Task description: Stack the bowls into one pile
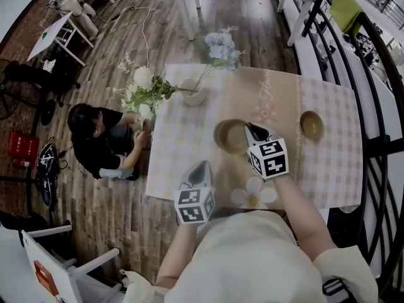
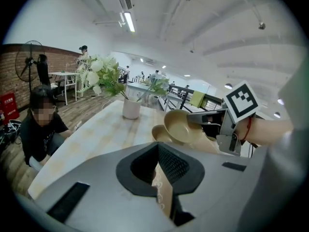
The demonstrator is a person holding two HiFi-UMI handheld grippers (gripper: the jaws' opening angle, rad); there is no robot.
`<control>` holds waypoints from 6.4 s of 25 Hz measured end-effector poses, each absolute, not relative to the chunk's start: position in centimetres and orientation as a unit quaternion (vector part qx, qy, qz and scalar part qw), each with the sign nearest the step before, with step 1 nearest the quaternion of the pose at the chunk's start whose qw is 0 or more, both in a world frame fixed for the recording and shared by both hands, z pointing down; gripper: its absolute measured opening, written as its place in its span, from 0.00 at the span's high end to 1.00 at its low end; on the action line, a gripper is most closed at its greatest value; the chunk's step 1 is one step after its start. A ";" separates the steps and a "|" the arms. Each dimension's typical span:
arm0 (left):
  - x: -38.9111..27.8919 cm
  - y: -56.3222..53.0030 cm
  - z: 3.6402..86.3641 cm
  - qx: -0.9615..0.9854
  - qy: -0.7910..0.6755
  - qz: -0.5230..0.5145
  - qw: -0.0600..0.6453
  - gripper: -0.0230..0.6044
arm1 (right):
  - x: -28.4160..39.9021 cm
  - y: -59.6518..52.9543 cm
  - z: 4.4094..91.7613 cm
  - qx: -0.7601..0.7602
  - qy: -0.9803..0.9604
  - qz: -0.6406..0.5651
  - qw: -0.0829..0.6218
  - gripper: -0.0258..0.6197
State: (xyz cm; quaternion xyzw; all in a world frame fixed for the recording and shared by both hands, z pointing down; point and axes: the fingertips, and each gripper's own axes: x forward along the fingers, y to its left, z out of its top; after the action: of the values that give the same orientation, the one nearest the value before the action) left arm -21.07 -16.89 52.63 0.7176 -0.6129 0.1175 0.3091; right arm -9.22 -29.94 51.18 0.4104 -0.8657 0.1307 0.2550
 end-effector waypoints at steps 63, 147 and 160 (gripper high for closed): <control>-20.6 -20.8 54.9 0.728 -0.584 0.124 0.337 0.96 | -11.3 -31.8 57.7 0.403 -0.837 0.175 0.327 0.93; 11.1 -23.5 54.1 0.713 -0.604 0.150 0.324 0.96 | 21.0 -39.6 54.9 0.432 -0.840 0.154 0.289 0.85; 10.4 -21.5 52.8 0.722 -0.599 0.143 0.315 0.96 | 22.8 -36.2 52.6 0.461 -0.831 0.147 0.274 0.84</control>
State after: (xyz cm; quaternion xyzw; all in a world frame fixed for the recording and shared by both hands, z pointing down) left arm 10.45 -21.45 52.84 0.7221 -0.5990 0.1428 0.3152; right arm 22.77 -36.17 52.60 0.4610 -0.8311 0.1474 0.2738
